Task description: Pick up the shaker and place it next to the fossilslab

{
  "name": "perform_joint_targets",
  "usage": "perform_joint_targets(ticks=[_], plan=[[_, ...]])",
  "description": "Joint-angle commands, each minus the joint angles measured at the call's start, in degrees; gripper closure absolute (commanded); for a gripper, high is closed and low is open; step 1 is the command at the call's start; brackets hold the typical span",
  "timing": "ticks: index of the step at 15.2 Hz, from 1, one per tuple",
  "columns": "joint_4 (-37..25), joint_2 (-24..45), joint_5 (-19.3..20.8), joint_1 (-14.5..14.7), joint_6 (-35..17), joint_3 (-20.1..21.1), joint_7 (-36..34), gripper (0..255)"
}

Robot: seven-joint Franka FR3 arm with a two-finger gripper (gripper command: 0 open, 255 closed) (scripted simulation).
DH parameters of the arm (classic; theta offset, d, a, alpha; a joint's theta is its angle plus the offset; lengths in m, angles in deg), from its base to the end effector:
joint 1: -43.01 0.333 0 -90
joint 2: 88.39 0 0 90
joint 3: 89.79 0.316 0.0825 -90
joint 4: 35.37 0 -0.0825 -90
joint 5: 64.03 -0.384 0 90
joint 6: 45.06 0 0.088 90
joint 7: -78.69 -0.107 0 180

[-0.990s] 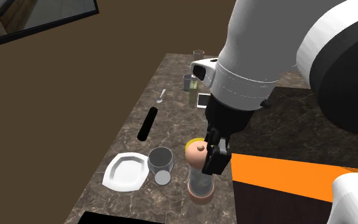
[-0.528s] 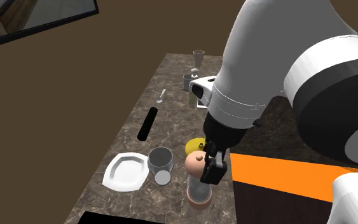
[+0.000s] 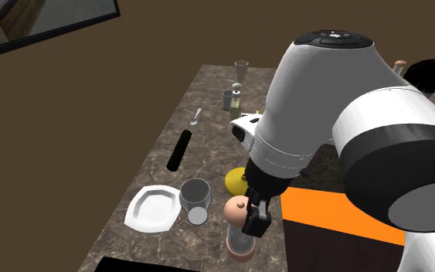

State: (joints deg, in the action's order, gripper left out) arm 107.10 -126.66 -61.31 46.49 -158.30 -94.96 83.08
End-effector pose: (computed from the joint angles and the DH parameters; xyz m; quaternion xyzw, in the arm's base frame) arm 0.3655 -0.0175 0.5250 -0.9962 -0.0386 -0.0781 0.0020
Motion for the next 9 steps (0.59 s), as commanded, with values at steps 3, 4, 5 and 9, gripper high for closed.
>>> perform_joint_targets(ticks=[3, 4, 5, 9], plan=[[2.91, 0.32, 0.13, -0.07, -3.28, -0.17, 0.04, 255], [3.61, 0.43, 0.15, -0.08, -4.09, -0.21, 0.04, 255], [4.3, 0.56, 0.18, -0.09, -4.9, -0.25, 0.04, 255], [6.97, 1.22, 0.3, -0.14, -8.24, -0.41, 0.06, 255]])
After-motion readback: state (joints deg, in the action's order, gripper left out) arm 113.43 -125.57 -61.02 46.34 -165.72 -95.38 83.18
